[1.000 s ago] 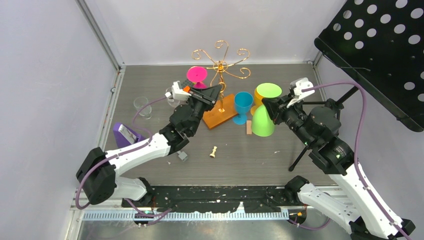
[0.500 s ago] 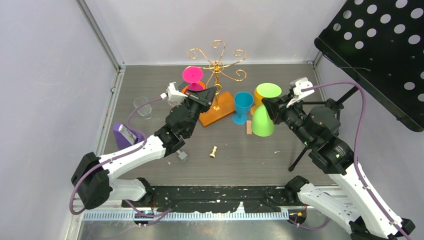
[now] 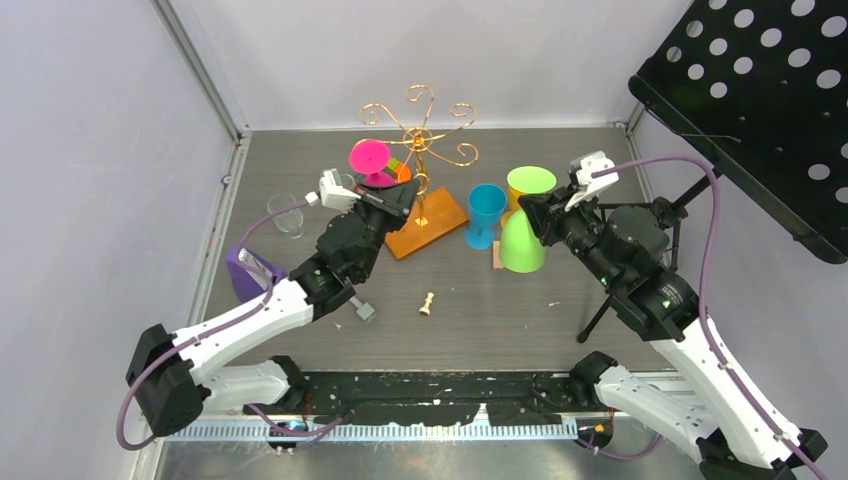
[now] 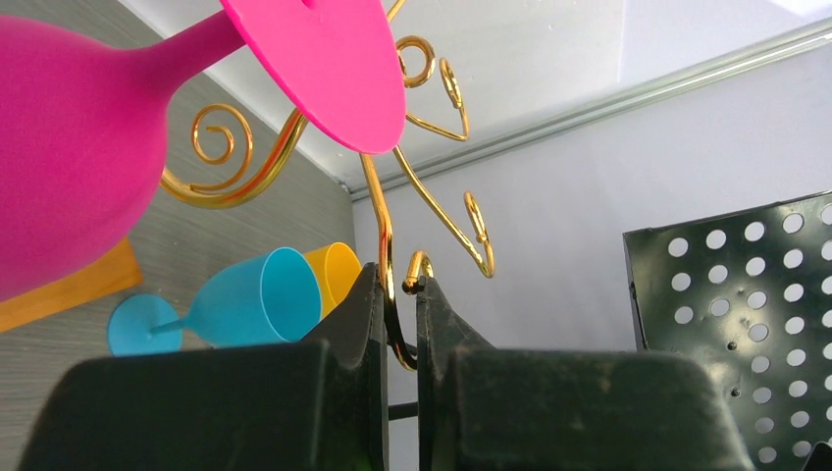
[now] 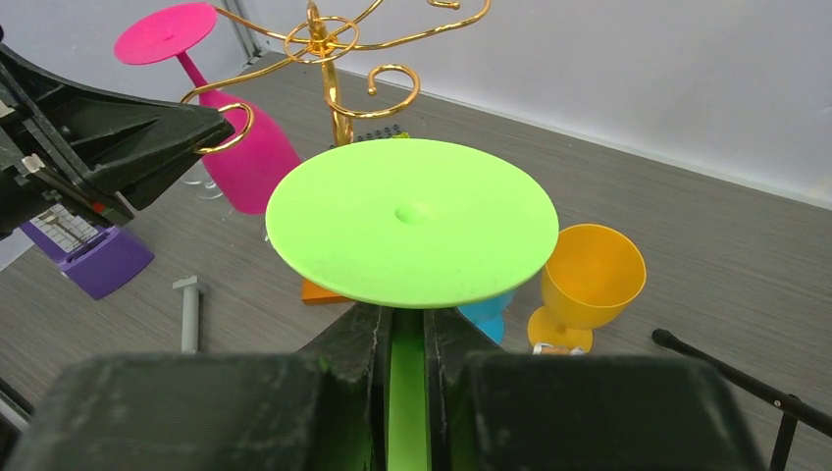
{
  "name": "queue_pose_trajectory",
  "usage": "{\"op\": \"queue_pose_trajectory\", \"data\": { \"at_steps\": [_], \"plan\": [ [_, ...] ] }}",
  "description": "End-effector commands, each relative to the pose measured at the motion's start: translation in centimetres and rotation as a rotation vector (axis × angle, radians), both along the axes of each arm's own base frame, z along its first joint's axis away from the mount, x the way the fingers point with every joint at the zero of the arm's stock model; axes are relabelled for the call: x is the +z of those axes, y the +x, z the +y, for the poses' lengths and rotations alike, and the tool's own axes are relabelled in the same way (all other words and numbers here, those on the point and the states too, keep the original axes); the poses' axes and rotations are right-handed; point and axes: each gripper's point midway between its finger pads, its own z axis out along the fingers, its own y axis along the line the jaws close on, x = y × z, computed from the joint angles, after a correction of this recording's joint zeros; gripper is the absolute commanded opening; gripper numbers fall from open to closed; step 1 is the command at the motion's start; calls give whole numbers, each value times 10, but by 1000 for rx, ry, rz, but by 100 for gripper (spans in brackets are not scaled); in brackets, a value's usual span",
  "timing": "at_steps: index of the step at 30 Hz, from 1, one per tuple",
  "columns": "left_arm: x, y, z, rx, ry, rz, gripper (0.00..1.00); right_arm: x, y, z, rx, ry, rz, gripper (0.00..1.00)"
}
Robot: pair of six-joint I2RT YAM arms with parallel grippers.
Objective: Place the wine glass upside down on the wine glass rack
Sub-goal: Move the wine rack to the center of the board.
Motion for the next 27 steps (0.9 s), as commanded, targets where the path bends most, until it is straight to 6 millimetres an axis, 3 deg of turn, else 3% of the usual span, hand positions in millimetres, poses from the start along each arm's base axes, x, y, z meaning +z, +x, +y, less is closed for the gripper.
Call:
{"op": "queue_pose_trajectory", "data": {
  "at_steps": [1,14,27],
  "plan": [
    [29,-6,22,49,-42,-36,0,19,3,1,-10,56,-43,6],
    [25,-22,18,-34,-101,22,0,20,7,5,-1,59,-44,5],
    [13,-34,14,-100,-74,51,0,30,39,37,84,-28,-191,5]
  ]
}}
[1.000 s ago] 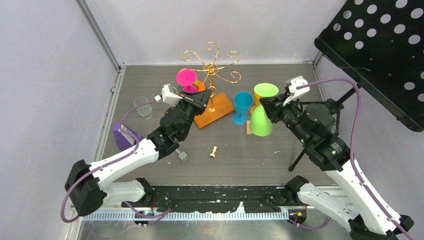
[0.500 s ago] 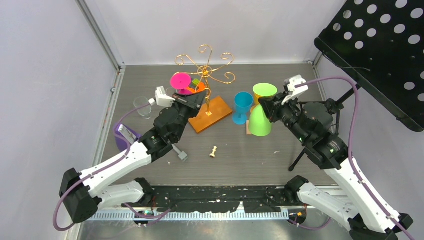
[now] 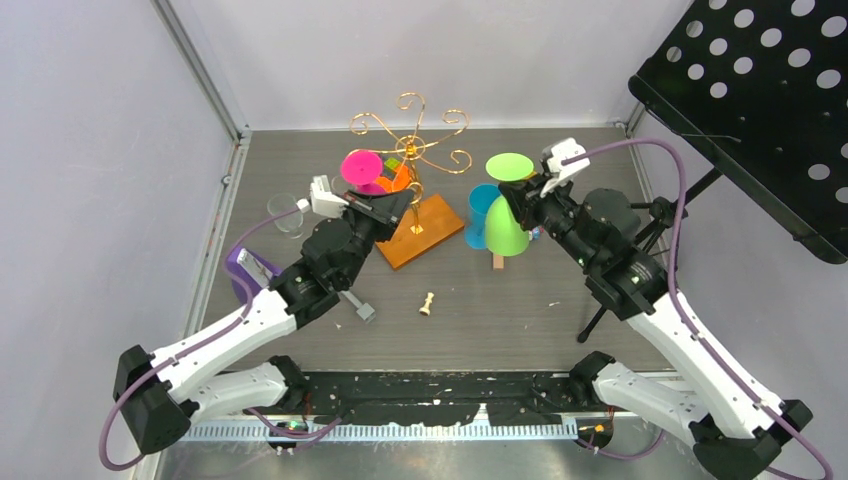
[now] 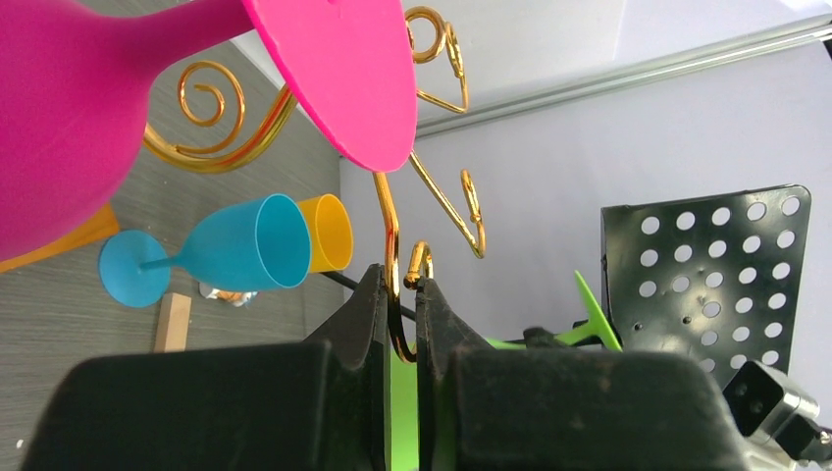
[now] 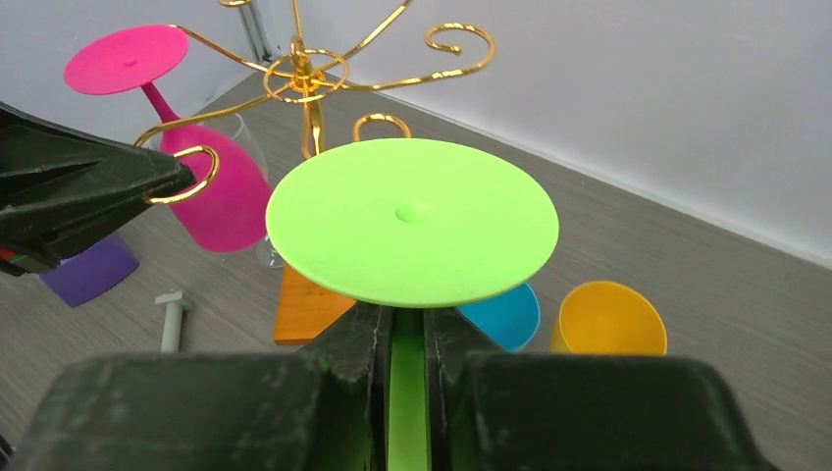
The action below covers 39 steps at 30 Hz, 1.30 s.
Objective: Place the wine glass upside down on the wine glass rack
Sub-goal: Move the wine rack to the center of the board, then turn the wine glass upside down at the wine rack.
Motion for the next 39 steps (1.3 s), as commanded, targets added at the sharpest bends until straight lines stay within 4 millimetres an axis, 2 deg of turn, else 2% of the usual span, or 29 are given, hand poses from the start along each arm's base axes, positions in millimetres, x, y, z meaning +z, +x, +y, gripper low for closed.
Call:
{"op": "queue_pose_trajectory", "data": {
  "at_steps": [1,10,21,26,39],
  "plan": [
    [15,-9,5,-20,-12,-43,0,35,14,17,62,4,-163,6],
    [15,-11,9,-15,7,-49,0,37,40,32,168,-27,-293,5],
    [16,-11,9,-19,12,-51,0,9,58,34,293,-49,-337,6],
    [17,-11,9,-19,16,-52,0,5,62,37,319,-55,-374,6],
    [18,-11,9,-18,19,-58,0,-9,78,55,392,-44,-328,6]
  ]
}}
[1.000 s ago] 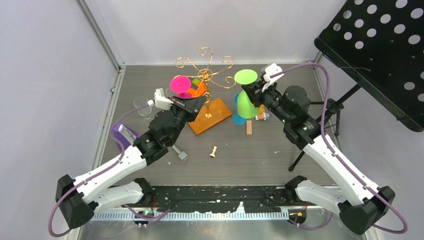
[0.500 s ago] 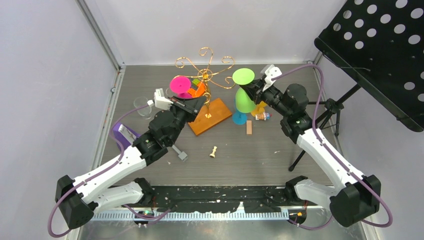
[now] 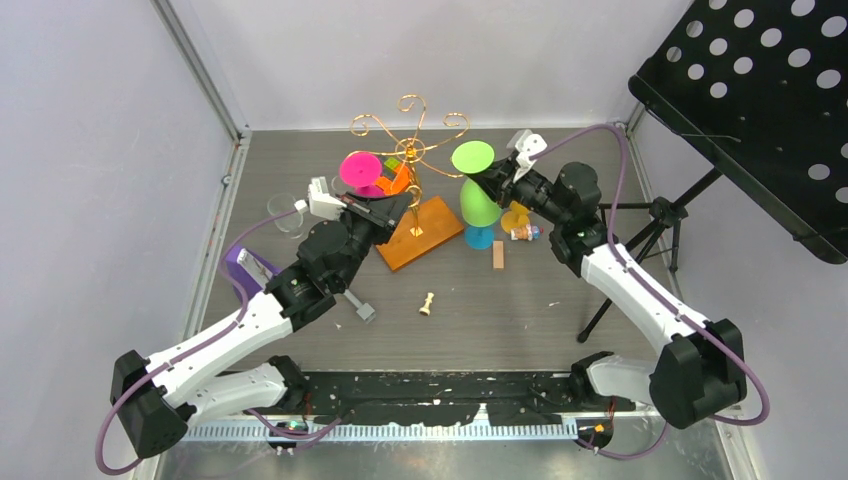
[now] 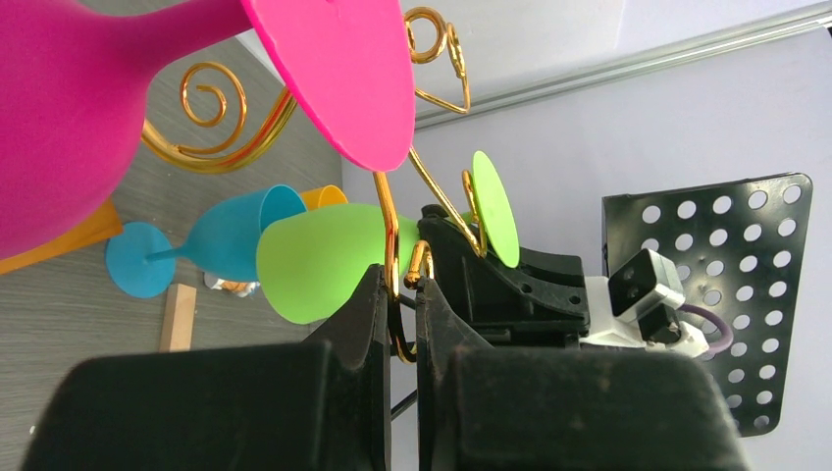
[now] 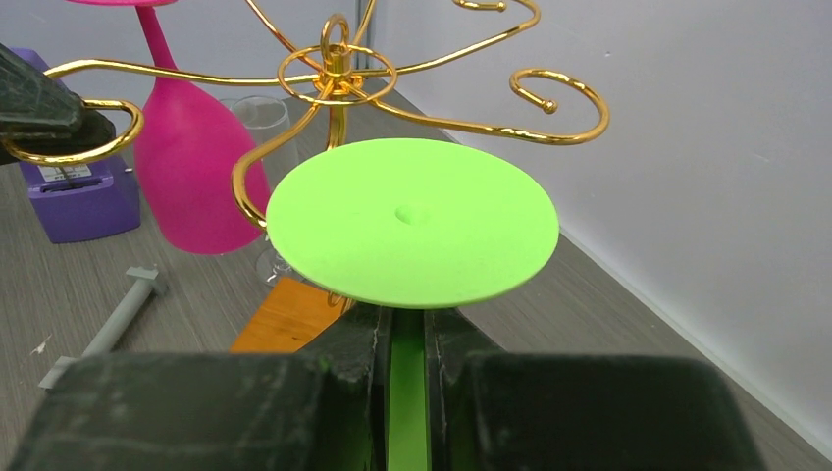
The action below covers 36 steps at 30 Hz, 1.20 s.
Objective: Place the wine glass upside down on the wine glass rack
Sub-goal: Turn the wine glass upside down at the wine rack.
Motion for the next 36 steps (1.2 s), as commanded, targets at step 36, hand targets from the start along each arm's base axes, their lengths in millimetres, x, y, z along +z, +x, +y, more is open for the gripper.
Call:
{"op": "queue_pose_trajectory", "data": {
  "at_steps": [36],
  "plan": [
    [19,-3,5,0,8,-60,0,40,-16,50,316,111,-55,6]
  ]
}}
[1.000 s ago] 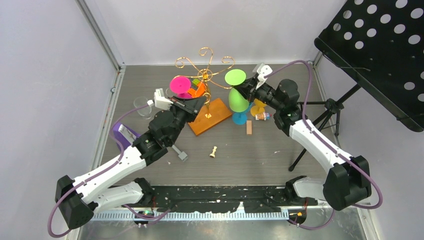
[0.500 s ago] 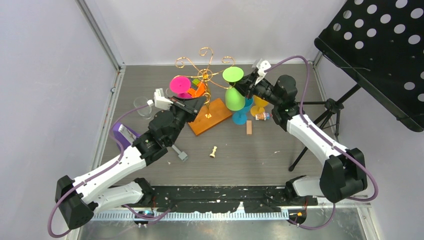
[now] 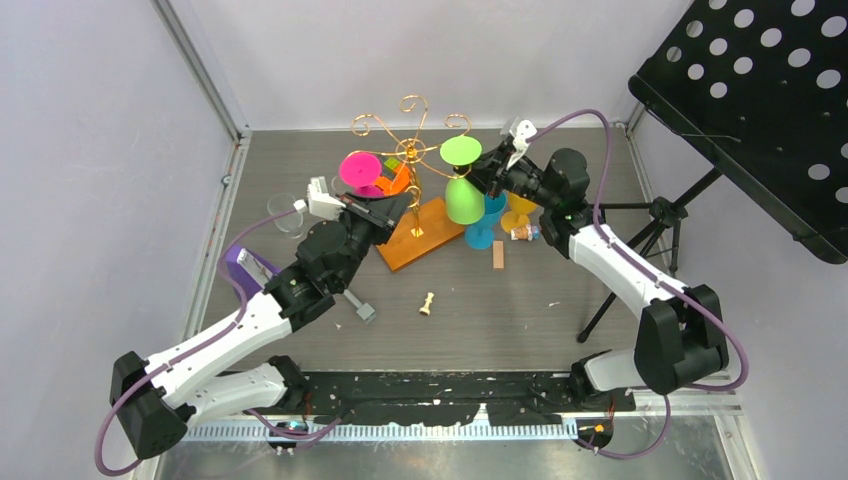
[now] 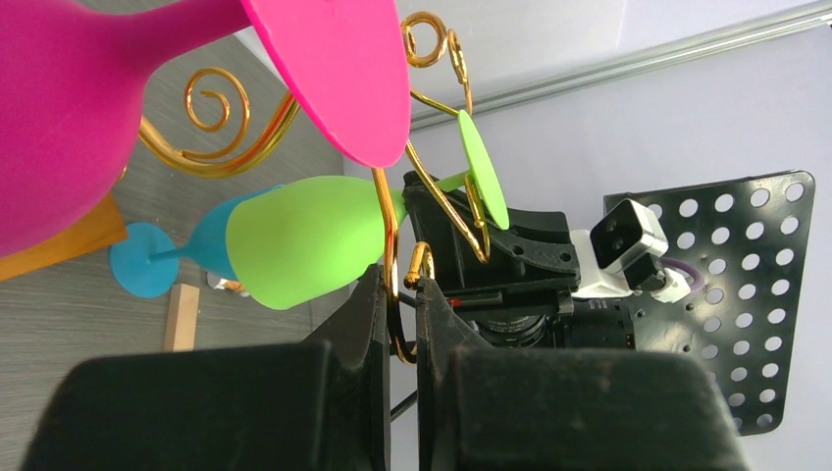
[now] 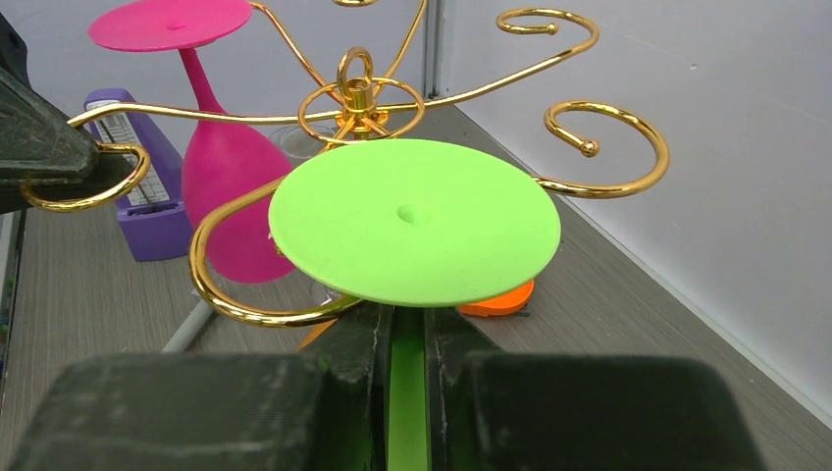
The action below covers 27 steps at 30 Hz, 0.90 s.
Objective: Place the wine glass upside down on the wine glass rack
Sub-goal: Turn the wine glass upside down at the wine rack.
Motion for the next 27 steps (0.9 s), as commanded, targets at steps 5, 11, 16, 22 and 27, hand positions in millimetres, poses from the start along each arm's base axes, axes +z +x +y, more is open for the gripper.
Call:
{"op": "queue_pose_trajectory", "data": {
  "at_steps": [5,11,16,22,27],
  "plan": [
    [19,-2,3,0,0,-57,0,43,-33,27,198,53,-134,6],
    [18,-2,3,1,0,-56,0,43,-44,36,264,52,-142,6],
    [18,-2,3,2,0,-55,0,44,-52,43,338,41,-147,6],
    [17,-1,3,1,1,-53,0,44,-66,47,434,63,-154,6],
    [16,-1,3,0,0,-51,0,47,-84,49,545,109,-168,6]
  ]
}}
